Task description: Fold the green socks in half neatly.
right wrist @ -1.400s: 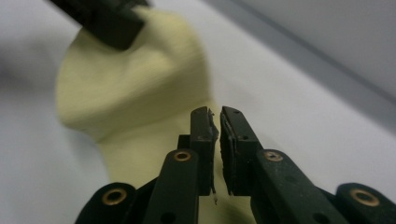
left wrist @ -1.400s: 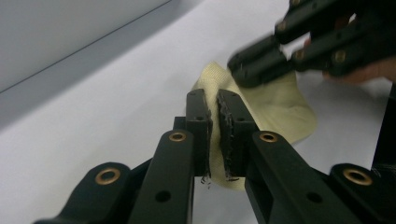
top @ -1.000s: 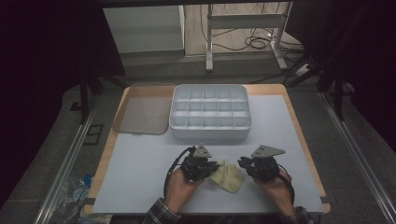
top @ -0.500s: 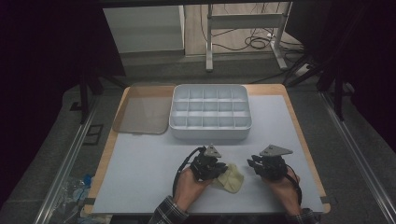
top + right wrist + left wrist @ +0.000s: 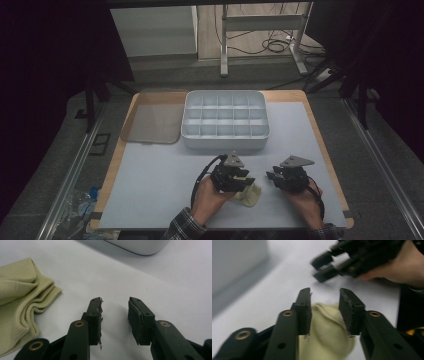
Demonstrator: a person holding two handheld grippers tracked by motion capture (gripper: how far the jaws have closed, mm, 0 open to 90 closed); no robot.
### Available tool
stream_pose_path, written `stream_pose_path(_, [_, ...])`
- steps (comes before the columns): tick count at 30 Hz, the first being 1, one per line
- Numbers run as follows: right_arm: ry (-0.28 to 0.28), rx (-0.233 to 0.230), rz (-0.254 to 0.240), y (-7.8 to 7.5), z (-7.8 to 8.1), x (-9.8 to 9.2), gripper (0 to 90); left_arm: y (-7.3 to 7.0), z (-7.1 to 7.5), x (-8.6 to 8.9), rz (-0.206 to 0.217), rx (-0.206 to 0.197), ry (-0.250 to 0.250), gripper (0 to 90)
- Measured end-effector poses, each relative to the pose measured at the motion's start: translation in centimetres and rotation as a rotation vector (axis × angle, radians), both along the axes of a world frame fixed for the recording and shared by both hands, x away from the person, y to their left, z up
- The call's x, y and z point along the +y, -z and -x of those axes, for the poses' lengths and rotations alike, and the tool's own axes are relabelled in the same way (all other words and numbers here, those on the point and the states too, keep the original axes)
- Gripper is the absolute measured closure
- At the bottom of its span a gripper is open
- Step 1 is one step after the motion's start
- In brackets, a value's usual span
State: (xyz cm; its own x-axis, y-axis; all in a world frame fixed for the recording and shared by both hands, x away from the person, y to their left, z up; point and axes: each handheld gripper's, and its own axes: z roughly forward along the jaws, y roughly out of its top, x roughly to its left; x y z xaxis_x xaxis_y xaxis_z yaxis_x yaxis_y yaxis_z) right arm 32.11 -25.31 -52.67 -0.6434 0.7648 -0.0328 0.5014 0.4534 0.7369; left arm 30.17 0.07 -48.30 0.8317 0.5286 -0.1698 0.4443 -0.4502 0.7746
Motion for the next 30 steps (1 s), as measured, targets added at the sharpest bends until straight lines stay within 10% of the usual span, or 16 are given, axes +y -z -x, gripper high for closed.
stream_pose_path(14, [-0.021,0.006,-0.022,0.2,0.0,-0.1,55.8,3.9,-0.8,0.1,-0.079,0.030,-0.088,11.2])
stream_pose_path(30, [-0.040,0.008,-0.020,0.3,0.0,-0.1,50.5,5.4,-0.4,-1.4,-0.184,-0.046,-0.118,2.8])
